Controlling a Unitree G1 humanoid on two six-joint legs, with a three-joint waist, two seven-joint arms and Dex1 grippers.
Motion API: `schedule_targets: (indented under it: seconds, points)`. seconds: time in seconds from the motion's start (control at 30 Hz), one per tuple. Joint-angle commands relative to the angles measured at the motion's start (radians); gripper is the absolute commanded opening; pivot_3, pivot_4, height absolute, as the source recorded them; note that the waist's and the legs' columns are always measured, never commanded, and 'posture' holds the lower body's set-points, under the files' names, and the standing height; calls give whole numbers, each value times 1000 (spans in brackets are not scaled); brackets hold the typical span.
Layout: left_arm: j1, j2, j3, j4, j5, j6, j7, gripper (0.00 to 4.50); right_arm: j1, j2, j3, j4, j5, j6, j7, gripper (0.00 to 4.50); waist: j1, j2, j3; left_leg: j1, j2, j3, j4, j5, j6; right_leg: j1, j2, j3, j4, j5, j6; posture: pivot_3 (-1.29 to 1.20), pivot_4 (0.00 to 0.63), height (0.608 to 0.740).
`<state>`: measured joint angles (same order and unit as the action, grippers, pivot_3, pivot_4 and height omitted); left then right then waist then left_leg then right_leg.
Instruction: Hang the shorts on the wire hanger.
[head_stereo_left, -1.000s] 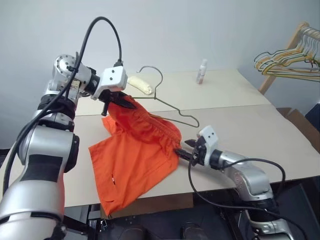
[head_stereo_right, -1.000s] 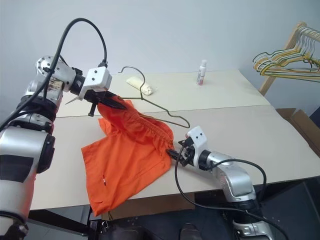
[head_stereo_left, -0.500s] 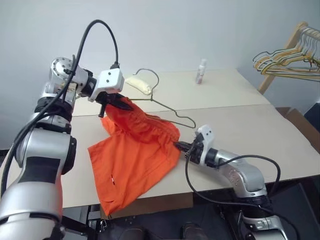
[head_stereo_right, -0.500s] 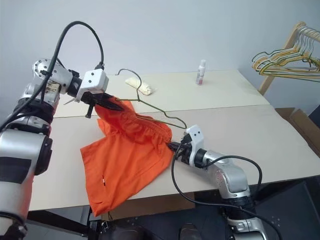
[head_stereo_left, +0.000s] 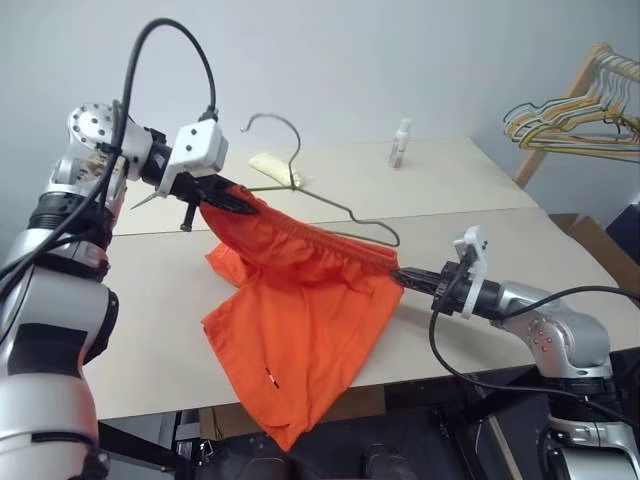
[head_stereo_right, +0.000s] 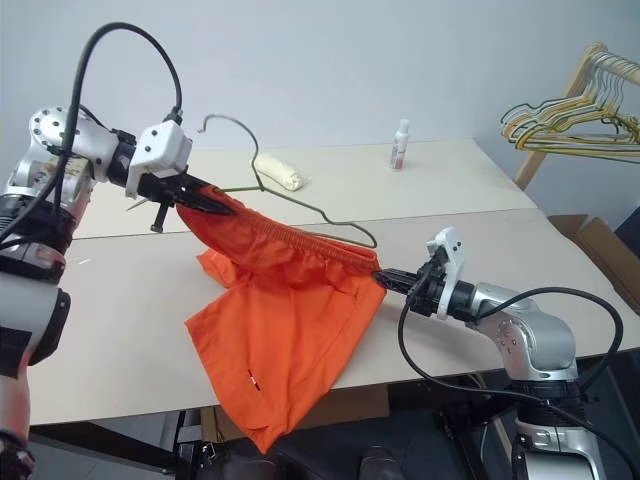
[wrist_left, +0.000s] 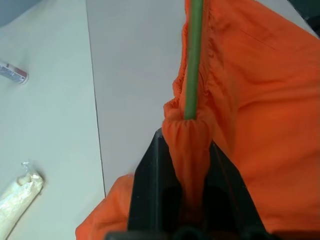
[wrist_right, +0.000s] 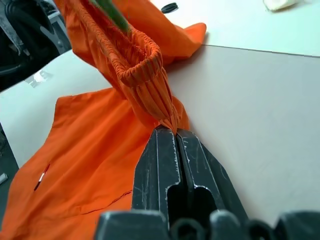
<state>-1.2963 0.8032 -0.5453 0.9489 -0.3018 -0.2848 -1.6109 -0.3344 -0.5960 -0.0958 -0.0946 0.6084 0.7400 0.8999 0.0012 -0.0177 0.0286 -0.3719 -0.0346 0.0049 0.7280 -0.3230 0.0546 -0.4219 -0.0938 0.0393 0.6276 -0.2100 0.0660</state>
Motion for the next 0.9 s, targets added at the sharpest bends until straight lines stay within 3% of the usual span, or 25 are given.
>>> schedule_targets:
  seconds: [0.03,0.2,0.3,0.57,0.73,0.9]
  points:
    - [-19,22,12,39,38,-28,-4,0,3,-35,-23,7,-32,-39,-3,19,1,0,0,0,0,0,0,0,0,0,0,0,0,0,0,67,0,740]
    - [-16,-12,47,110,190,-107,21,0,22,-80,3,-37,-82,-113,31,19,6,0,0,0,0,0,0,0,0,0,0,0,0,0,0,57,0,740]
    - [-7,-48,80,108,230,-123,62,0,5,-168,35,-111,-134,-175,87,19,12,0,0,0,0,0,0,0,0,0,0,0,-1,0,0,51,0,740]
    - [-26,-111,131,61,340,-156,131,0,-224,-326,107,-127,-228,-179,140,19,9,0,0,-1,1,1,1,0,0,0,0,0,-1,0,0,42,0,740]
    - [-29,-163,204,49,324,-125,180,0,-303,-351,151,-134,-287,-242,178,19,10,0,0,-1,0,1,1,0,1,-1,-1,0,-1,0,0,34,0,740]
    - [12,-173,238,-4,327,-119,148,0,-318,-294,162,-137,-330,-280,124,19,10,0,0,-2,0,1,1,0,1,-1,-1,0,-2,0,0,33,0,740]
